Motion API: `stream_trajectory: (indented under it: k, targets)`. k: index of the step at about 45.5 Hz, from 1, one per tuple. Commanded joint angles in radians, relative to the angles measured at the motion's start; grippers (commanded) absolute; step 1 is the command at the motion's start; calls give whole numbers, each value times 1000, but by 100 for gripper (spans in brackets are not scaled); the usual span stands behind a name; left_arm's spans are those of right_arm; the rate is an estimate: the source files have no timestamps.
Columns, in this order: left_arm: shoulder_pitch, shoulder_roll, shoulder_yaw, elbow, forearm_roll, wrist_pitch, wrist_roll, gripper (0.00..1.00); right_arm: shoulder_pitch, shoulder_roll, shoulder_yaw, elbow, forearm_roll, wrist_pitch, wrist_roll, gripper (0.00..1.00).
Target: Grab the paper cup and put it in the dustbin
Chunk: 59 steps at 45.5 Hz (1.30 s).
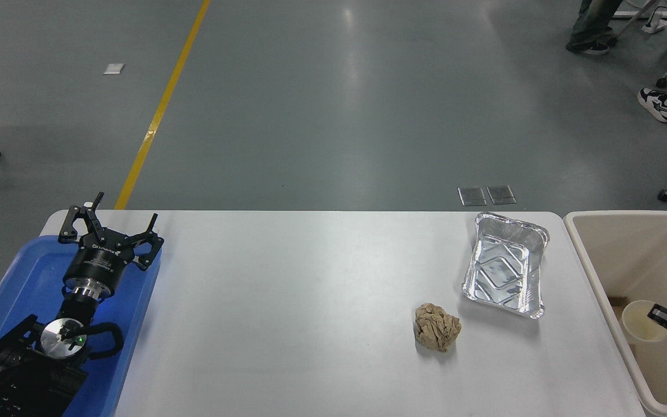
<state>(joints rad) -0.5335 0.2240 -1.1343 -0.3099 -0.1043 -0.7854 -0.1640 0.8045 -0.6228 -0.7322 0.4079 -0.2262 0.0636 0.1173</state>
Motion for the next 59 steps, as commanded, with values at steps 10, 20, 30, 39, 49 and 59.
stream_trajectory:
  k: [10,20,30,39,49,59]
  targets:
    - [0,0,2,0,0,0,3,99,747,-209,-472,501,-223,47,19,100]
    - [1,0,2,0,0,0,3,99,1188,-175,-615,811,-294,215,41,100]
    - [3,0,1,0,0,0,1,99,1392,-68,-610,1084,-280,386,39,100]
    - [4,0,-1,0,-2,0,0,99,1450,54,-593,1170,-167,476,41,100]
    - [6,0,-2,2,-2,0,-2,99,1503,195,-512,1197,-59,565,41,100]
    - [6,0,-2,2,-2,0,-2,99,1550,279,-444,1220,33,625,41,100]
